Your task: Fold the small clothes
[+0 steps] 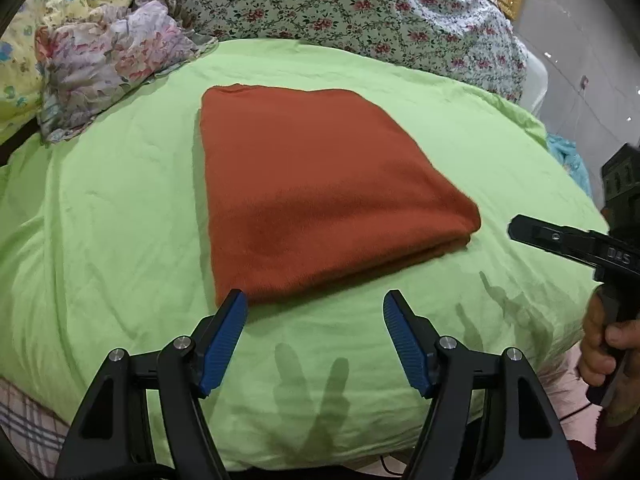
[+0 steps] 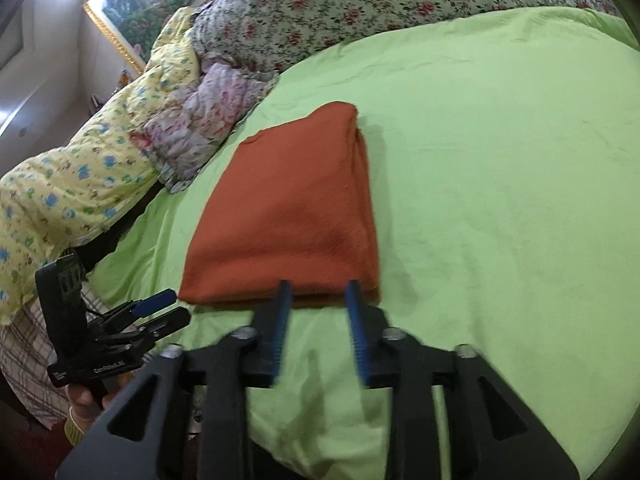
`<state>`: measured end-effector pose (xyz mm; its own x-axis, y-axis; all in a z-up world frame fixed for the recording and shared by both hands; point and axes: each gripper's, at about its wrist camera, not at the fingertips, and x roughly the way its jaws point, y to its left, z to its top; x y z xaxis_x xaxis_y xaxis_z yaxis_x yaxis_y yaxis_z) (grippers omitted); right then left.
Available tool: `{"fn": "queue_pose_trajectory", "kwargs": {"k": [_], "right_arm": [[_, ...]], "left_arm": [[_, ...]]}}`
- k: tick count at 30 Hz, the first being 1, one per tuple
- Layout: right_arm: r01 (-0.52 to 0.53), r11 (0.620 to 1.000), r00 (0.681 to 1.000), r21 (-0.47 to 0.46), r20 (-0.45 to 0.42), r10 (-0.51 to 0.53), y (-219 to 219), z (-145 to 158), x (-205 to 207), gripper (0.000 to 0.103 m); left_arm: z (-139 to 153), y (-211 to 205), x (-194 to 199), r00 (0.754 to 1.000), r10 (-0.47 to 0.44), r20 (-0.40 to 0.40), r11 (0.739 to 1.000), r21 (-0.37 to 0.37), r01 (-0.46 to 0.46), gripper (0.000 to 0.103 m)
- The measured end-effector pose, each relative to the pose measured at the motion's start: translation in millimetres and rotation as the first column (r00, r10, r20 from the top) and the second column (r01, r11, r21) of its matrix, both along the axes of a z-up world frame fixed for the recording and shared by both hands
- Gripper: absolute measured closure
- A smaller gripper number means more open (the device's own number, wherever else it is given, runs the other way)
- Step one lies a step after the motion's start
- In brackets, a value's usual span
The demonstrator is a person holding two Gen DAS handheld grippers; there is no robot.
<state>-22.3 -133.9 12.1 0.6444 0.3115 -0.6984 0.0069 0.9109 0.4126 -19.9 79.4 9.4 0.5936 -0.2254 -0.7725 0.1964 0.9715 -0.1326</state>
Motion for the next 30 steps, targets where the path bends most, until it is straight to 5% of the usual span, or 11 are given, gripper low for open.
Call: {"fn": "queue_pose_trajectory", "kwargs": {"k": [8, 30], "right_arm": [[-0.047, 0.999, 0.999, -0.014, -0.006, 0.047, 22.8, -9.1, -24.0, 0.059], [-0.073, 0.997, 0.997, -0.039, -0.029, 0.071, 39.8, -21.4, -33.6, 0.046]], "left_arm": [[-12.9, 7.2, -22.3, 0.999, 0.027, -0.026, 0.998, 0.051, -0.025, 0.029], [-25.9, 33.9, -38.7, 0.990, 0.126, -0.064, 0.992, 0.030, -0.124, 0.024]]}}
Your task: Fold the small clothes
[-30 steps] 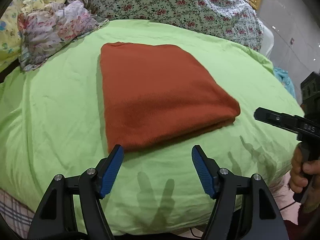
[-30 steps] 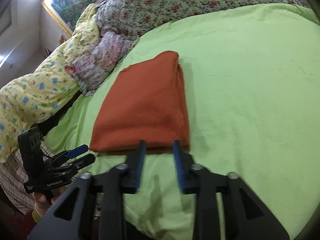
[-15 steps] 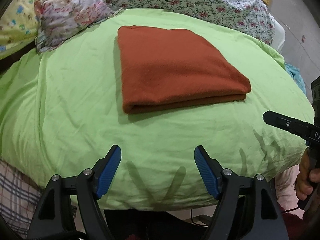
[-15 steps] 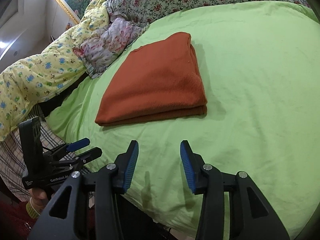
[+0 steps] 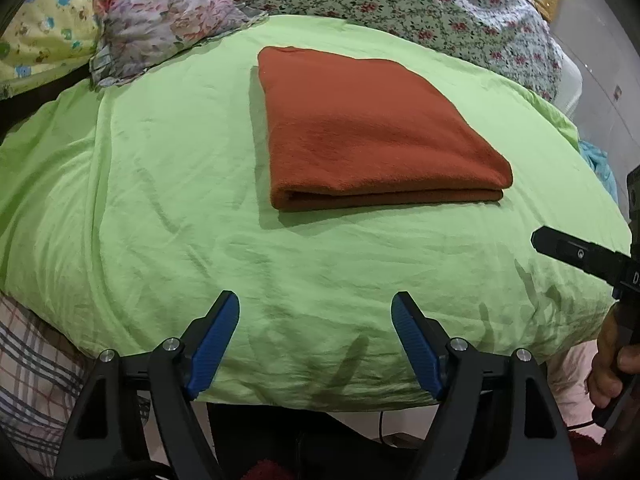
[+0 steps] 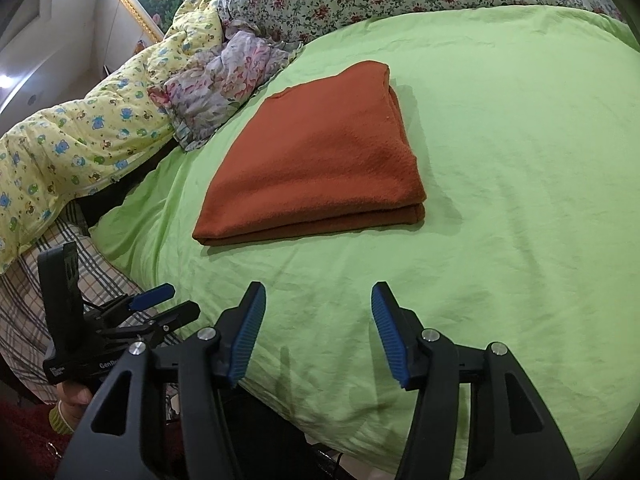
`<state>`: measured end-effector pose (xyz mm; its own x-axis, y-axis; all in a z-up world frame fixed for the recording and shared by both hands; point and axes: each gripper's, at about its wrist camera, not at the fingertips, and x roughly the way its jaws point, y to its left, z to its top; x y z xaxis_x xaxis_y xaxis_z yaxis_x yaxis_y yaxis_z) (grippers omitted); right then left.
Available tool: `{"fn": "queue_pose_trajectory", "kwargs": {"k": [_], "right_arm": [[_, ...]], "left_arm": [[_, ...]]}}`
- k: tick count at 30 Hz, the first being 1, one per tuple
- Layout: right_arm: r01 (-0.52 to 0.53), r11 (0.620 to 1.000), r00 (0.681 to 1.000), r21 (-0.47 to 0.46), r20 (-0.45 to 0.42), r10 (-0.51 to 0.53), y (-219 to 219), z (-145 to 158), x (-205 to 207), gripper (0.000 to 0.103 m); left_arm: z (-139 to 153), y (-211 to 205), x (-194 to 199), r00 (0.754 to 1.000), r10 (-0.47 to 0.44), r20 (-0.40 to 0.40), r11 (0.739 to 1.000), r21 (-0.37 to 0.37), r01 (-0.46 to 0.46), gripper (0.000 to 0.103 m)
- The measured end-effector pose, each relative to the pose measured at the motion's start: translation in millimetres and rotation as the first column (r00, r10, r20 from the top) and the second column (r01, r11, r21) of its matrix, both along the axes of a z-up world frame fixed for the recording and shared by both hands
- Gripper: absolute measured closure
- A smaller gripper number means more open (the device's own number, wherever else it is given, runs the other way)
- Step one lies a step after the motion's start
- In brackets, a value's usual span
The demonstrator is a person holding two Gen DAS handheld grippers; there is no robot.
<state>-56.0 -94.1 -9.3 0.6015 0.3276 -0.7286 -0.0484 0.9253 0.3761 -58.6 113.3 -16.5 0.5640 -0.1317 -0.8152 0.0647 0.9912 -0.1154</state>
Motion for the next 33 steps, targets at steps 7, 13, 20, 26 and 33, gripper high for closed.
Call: {"fn": "queue_pose_trajectory", "kwargs": {"k": [7, 13, 20, 26, 33], "right_arm": [[0.001, 1.000, 1.000, -0.002, 0.005, -0.001, 0.0, 0.4, 2.7, 0.044], [0.004, 1.000, 1.000, -0.006, 0.027, -0.004, -4.5, 8.5, 18.1, 0.042], [0.072, 0.997, 0.994, 0.023, 0.076, -0.073, -34.1, 25.7, 83.5, 0.042], [0.093, 0.995, 0.994, 0.019, 0.055, -0.094, -52.5, 21.0, 156.5, 0.042], [0.099, 0.994, 0.995, 0.041, -0.029, -0.098, -63.7, -3.1, 217.6, 0.047]], "left_arm": [[8.1, 5.8, 8.4, 0.999, 0.033, 0.032, 0.999, 0.008, -0.033, 0.024], [20.7, 15.7, 40.2, 0.997, 0.057, 0.056, 0.998, -0.023, -0.056, 0.022], [27.7, 36.7, 114.6, 0.991, 0.124, 0.039, 0.987, -0.111, -0.119, 0.021], [16.0, 53.5, 200.4, 0.993, 0.111, -0.050, 0.976, -0.180, -0.118, 0.021], [-6.1, 55.4, 262.7, 0.992, 0.049, -0.119, 0.964, -0.256, -0.078, 0.018]]}}
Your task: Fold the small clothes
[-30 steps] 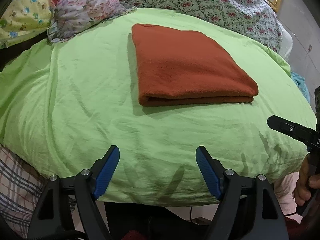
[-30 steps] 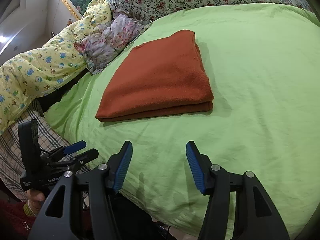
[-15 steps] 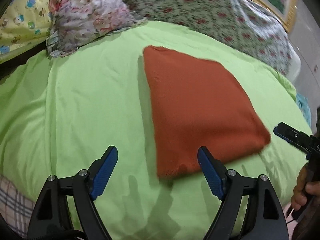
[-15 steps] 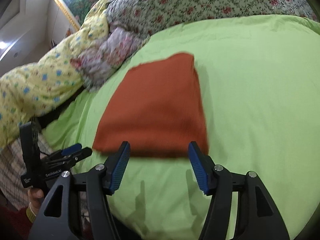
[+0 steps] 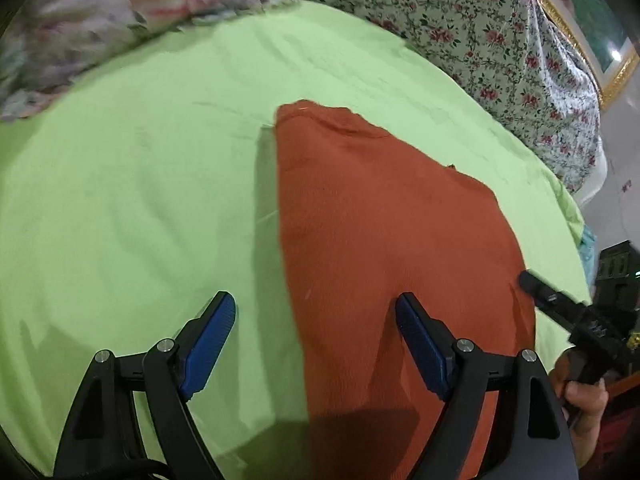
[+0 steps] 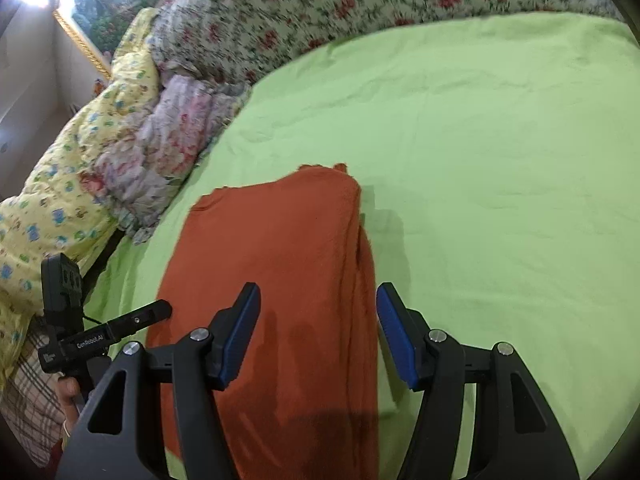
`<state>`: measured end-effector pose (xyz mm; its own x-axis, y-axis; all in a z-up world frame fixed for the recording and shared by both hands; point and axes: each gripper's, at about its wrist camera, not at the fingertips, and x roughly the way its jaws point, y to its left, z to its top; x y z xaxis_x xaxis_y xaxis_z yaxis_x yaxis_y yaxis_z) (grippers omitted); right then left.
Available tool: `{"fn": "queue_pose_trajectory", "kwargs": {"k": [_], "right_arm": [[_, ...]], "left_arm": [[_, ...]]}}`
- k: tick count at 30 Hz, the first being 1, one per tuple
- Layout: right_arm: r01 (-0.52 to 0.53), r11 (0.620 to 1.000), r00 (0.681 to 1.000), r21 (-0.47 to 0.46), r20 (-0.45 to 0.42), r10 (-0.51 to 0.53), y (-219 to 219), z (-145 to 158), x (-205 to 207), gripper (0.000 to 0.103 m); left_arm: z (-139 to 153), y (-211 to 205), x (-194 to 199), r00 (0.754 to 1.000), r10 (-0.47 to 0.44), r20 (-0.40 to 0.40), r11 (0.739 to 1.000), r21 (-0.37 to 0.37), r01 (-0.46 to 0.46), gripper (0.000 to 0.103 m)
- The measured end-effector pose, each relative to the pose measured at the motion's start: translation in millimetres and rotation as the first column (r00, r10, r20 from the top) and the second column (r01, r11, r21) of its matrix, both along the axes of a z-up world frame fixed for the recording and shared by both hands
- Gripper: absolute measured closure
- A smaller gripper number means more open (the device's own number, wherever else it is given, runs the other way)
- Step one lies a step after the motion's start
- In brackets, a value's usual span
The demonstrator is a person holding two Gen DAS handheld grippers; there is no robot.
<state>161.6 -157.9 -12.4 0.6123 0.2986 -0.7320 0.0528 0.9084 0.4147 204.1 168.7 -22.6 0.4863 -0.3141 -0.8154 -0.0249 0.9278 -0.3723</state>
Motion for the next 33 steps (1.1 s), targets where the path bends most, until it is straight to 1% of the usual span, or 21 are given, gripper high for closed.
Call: {"fn": "queue_pose_trajectory", "kwargs": {"k": [1, 2, 3, 4, 5, 6, 7, 8, 9, 11, 12, 13, 14, 15, 17, 18, 20, 22, 24, 26, 33], "right_arm": [[-0.010, 1.000, 1.000, 0.002, -0.010, 0.010, 0.8, -4.0, 4.9, 0.052], [-0.024, 1.000, 0.999, 0.005, -0.025, 0.024, 2.0, -8.7, 9.5, 0.070], [-0.031, 0.999, 0.999, 0.015, -0.040, 0.032, 2.2, -13.0, 13.2, 0.085], [-0.033, 0.999, 0.998, 0.020, -0.047, 0.034, 2.2, -14.5, 15.8, 0.089], [-0.038, 0.999, 0.998, 0.006, -0.040, 0.038, 3.2, -11.9, 17.2, 0.092], [-0.047, 0.999, 0.999, -0.014, -0.009, 0.047, 5.2, -4.1, 17.0, 0.093], [-0.050, 0.998, 0.999, -0.025, 0.018, 0.051, 7.1, 2.4, 16.4, 0.093], [-0.051, 0.998, 0.998, -0.033, 0.045, 0.052, 8.3, 8.8, 14.9, 0.093], [-0.046, 0.998, 0.998, -0.044, 0.044, 0.048, 8.9, 10.3, 15.5, 0.093], [-0.038, 0.998, 0.999, -0.056, -0.002, 0.038, 7.5, -0.5, 21.0, 0.093], [-0.035, 0.998, 0.999, -0.061, -0.029, 0.033, 6.8, -9.2, 24.4, 0.093], [-0.036, 0.997, 0.998, -0.064, -0.053, 0.033, 6.2, -18.1, 26.7, 0.093], [-0.036, 0.998, 0.998, -0.061, -0.057, 0.033, 5.2, -23.2, 26.8, 0.092], [-0.027, 0.998, 0.998, -0.060, -0.053, 0.024, 3.5, -22.9, 25.2, 0.088], [-0.004, 0.998, 0.999, -0.055, -0.053, 0.001, -0.4, -16.7, 20.0, 0.083], [0.006, 0.998, 0.999, -0.056, -0.049, -0.009, -1.9, -12.8, 16.3, 0.083], [0.018, 0.997, 0.999, -0.072, -0.034, -0.020, -1.7, -1.1, 6.4, 0.083], [0.022, 0.996, 1.000, -0.089, -0.004, -0.023, 1.2, 10.4, -8.2, 0.083], [0.017, 0.995, 1.000, -0.098, 0.023, -0.015, 6.1, 20.1, -24.5, 0.083], [0.005, 0.995, 0.999, -0.096, 0.040, -0.002, 11.5, 25.8, -40.7, 0.083], [-0.021, 0.997, 0.998, -0.072, 0.060, 0.026, 27.0, 29.0, -88.9, 0.077]], "left_arm": [[-1.3, -1.1, 4.3, 1.000, 0.002, 0.007, 1.000, -0.002, -0.002, 0.021], [0.7, -4.8, 8.1, 0.999, -0.013, 0.036, 1.000, 0.001, 0.013, 0.041], [2.8, -9.3, 8.9, 0.998, -0.036, 0.056, 0.999, -0.005, 0.036, 0.059], [7.8, -13.8, 9.3, 0.997, -0.042, 0.072, 0.999, 0.015, 0.041, 0.069], [13.6, -16.7, 7.4, 0.994, -0.038, 0.098, 0.999, 0.037, 0.035, 0.074], [16.7, -18.9, 5.0, 0.992, -0.039, 0.118, 0.998, 0.046, 0.033, 0.075], [16.5, -20.0, 3.5, 0.991, -0.034, 0.133, 0.998, 0.062, 0.026, 0.075], [12.2, -20.4, 4.4, 0.991, -0.028, 0.127, 0.997, 0.073, 0.019, 0.075], [6.1, -19.7, 7.0, 0.993, -0.021, 0.115, 0.997, 0.077, 0.012, 0.075], [1.9, -20.3, 8.5, 0.993, -0.022, 0.112, 0.997, 0.073, 0.014, 0.071], [2.9, -22.3, 7.5, 0.993, -0.029, 0.118, 0.996, 0.090, 0.019, 0.070], [3.7, -23.3, 6.4, 0.992, -0.034, 0.120, 0.994, 0.108, 0.021, 0.066], [5.6, -26.0, 5.0, 0.992, -0.033, 0.120, 0.991, 0.134, 0.017, 0.062], [10.1, -28.9, 2.3, 0.992, -0.032, 0.121, 0.987, 0.163, 0.012, 0.061], [19.0, -32.1, -10.3, 0.990, -0.032, 0.136, 0.980, 0.197, 0.005, 0.061], [22.8, -33.1, -18.3, 0.989, -0.034, 0.146, 0.978, 0.210, 0.003, 0.061], [30.8, -37.0, -35.6, 0.986, -0.037, 0.164, 0.972, 0.236, -0.002, 0.057], [34.9, -39.3, -54.5, 0.985, -0.033, 0.172, 0.971, 0.240, -0.009, 0.053], [37.5, -41.3, -73.0, 0.983, -0.031, 0.178, 0.971, 0.238, -0.013, 0.053], [38.6, -44.6, -92.9, 0.983, -0.025, 0.184, 0.973, 0.229, -0.018, 0.049], [40.1, -62.4, -156.6, 0.980, -0.027, 0.197, 0.971, 0.237, -0.021, 0.041]]}}
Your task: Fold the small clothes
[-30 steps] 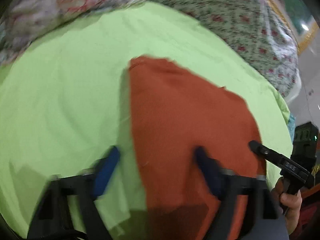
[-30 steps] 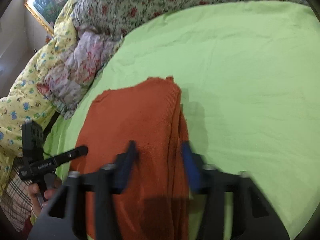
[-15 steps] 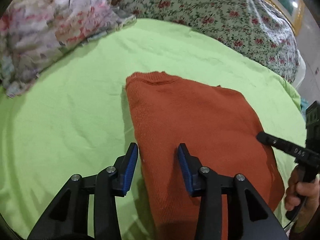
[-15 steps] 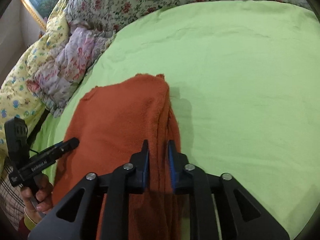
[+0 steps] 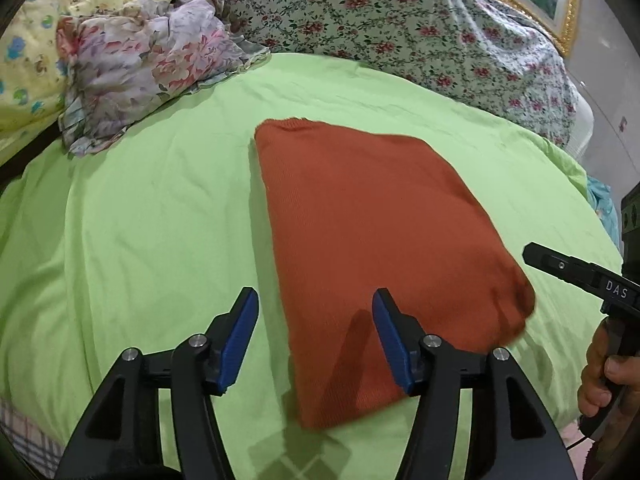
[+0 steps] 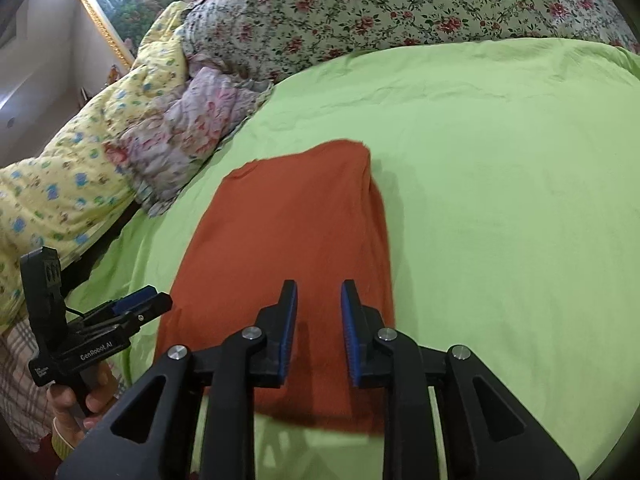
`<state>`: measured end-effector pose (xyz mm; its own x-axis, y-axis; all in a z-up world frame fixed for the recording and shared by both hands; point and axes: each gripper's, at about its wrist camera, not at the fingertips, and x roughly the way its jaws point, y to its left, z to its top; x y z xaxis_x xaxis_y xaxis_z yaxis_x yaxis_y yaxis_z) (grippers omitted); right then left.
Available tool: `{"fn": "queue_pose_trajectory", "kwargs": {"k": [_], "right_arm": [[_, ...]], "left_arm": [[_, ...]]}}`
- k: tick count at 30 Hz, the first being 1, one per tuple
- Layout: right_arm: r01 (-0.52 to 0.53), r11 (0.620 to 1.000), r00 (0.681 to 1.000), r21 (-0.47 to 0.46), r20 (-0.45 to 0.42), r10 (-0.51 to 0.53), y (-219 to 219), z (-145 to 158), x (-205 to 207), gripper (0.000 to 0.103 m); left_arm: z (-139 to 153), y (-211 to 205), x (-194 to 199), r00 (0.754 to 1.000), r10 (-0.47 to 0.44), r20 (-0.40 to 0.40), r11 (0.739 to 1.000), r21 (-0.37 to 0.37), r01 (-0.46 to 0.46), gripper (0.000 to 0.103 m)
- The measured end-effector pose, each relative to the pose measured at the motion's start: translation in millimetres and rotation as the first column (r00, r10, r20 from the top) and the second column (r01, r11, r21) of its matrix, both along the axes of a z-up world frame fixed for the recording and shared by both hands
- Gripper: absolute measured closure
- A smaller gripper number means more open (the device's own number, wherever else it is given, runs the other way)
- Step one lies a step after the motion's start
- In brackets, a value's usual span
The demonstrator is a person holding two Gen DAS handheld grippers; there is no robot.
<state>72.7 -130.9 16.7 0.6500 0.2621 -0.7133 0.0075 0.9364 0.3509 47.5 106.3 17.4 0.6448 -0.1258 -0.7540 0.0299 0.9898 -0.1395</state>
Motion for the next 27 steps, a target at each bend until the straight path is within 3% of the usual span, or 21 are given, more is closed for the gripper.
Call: {"fn": "queue_pose_trajectory", "kwargs": {"k": [3, 10, 18, 27], "right_arm": [[-0.006, 1.000, 1.000, 0.011, 0.004, 0.006, 5.4, -1.8, -18.8, 0.067], [-0.028, 0.999, 1.000, -0.019, 0.008, 0.028, 20.5, -4.6, -45.8, 0.061], [-0.055, 0.992, 0.995, -0.113, 0.072, 0.063, 39.4, -1.9, -78.2, 0.033], [-0.069, 0.985, 0.991, -0.160, 0.105, 0.086, 47.7, -5.4, -108.0, 0.024]], "left_arm": [[-0.1, -8.2, -20.1, 1.000, 0.005, 0.014, 1.000, 0.025, -0.006, 0.038], [-5.7, -16.0, -49.8, 1.000, 0.016, 0.012, 0.998, 0.056, -0.017, 0.026], [-10.0, -11.9, -69.5, 0.999, 0.036, 0.025, 0.997, 0.074, -0.038, 0.021], [-21.2, -5.5, -82.3, 0.999, 0.039, -0.005, 0.996, 0.082, -0.038, 0.020]]}}
